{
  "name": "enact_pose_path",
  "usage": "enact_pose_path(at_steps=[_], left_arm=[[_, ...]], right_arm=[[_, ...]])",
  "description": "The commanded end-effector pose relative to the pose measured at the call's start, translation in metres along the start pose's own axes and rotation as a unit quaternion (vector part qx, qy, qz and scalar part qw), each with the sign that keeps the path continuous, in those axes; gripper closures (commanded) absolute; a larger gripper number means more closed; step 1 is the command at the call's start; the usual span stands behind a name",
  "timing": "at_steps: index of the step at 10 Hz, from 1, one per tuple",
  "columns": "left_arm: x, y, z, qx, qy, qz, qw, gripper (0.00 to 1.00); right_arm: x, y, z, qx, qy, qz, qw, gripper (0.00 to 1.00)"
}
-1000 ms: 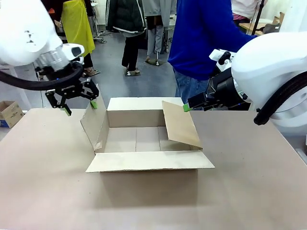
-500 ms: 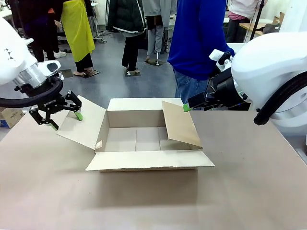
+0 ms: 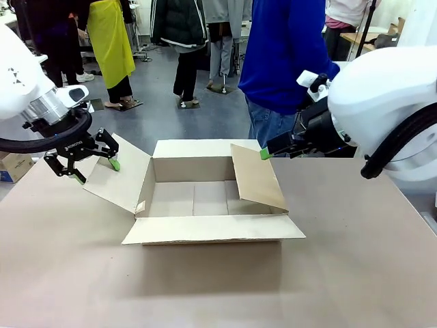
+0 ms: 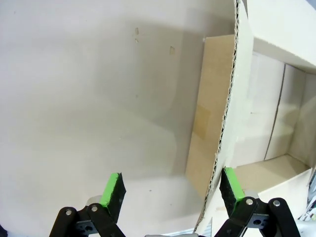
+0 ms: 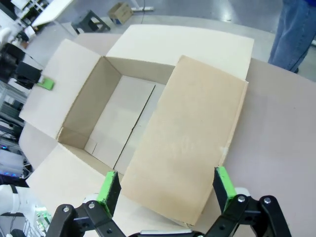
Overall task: Pack the gift set into the box.
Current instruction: Place both hands on the side flaps of the Package Box and spread them outward.
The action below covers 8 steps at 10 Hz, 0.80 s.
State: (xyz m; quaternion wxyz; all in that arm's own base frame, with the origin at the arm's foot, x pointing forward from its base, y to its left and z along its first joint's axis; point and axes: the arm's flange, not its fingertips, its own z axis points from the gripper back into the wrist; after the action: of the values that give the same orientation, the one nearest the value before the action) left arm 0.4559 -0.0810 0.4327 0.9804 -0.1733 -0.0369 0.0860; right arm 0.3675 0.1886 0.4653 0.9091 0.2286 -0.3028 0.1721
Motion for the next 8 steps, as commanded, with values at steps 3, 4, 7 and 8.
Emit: enact_pose_path(at_steps=[3, 4, 7, 8], left_arm=[[-0.001, 0.001, 0.002, 0.008, -0.003, 0.006, 1.000, 0.00], [-0.001, 0.001, 0.002, 0.008, -0.003, 0.006, 1.000, 0.00], [-0.001, 0.001, 0.002, 0.008, -0.003, 0.006, 1.000, 0.00], [-0.001, 0.001, 0.002, 0.008, -0.003, 0.006, 1.000, 0.00]], right_arm=[[0.105, 0.095, -0.037, -0.154, 0.209, 0.009, 0.966, 0.00], [0.119, 0.105, -0.057, -0.189, 0.244, 0.003, 0.951, 0.00], [0.128, 0.123, -0.116, -0.235, 0.255, 0.011, 0.938, 0.00], [0.123, 0.123, -0.137, -0.252, 0.264, 0.005, 0.931, 0.00]])
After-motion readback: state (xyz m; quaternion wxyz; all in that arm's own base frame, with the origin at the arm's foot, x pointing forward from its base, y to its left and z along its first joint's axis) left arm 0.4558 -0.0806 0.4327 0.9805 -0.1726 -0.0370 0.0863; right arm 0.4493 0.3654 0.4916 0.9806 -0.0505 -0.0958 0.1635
